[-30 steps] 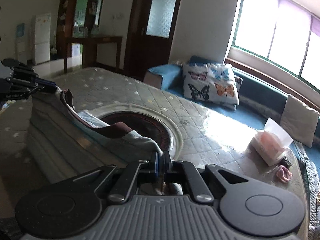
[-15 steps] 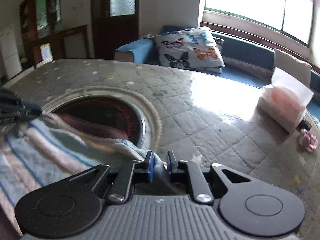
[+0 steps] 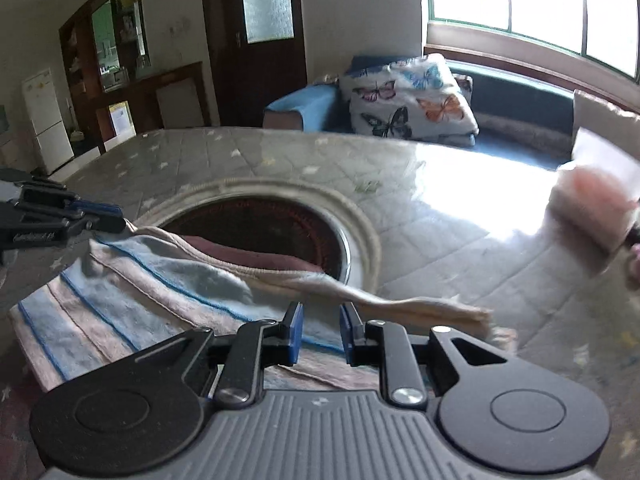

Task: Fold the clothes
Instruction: 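Fold the lifted hem over toward the collar with both grippers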

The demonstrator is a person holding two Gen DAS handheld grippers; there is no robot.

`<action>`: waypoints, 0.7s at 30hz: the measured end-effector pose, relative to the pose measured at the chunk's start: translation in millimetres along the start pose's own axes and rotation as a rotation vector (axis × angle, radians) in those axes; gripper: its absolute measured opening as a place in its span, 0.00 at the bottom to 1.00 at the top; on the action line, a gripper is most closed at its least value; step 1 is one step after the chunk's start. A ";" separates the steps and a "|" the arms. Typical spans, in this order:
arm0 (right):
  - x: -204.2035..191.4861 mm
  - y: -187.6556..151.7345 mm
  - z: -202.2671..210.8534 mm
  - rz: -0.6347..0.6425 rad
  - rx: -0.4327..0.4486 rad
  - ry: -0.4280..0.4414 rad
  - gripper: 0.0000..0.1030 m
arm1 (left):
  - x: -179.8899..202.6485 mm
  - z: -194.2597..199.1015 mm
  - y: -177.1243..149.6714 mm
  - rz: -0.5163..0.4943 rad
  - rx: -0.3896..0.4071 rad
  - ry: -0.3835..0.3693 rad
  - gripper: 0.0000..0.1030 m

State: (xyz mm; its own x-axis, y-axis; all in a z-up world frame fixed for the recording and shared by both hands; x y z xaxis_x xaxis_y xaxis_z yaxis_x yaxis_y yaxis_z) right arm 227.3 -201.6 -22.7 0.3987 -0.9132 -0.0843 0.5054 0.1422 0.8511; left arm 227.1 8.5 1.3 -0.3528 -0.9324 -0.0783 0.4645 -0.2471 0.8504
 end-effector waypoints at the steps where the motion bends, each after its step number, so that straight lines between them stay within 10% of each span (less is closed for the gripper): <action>1: -0.5 0.0 -5.5 -0.008 -0.005 0.004 0.19 | -0.2 -4.6 -2.2 0.006 -0.011 0.002 0.11; 21: 51.7 -11.3 -12.6 -0.109 0.017 -0.105 0.20 | -28.2 -33.8 -24.1 0.114 -0.045 0.086 0.11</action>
State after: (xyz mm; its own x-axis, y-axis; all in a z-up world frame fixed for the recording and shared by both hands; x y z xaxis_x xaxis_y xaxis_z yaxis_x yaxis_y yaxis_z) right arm 251.8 -245.5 -43.2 0.2593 -0.9579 -0.1230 0.5282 0.0340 0.8484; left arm 253.3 31.9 -34.5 -0.2255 -0.9738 -0.0290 0.5339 -0.1484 0.8324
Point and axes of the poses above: each gripper's, at about its wrist camera, not at the fingertips, and z roughly against the way its jaws point, x to its right, y to its top, the point moved 4 cm from there along -z, roughly the way its jaws point, and after that the axes turned 10 degrees about x, right-handed, at the moved point
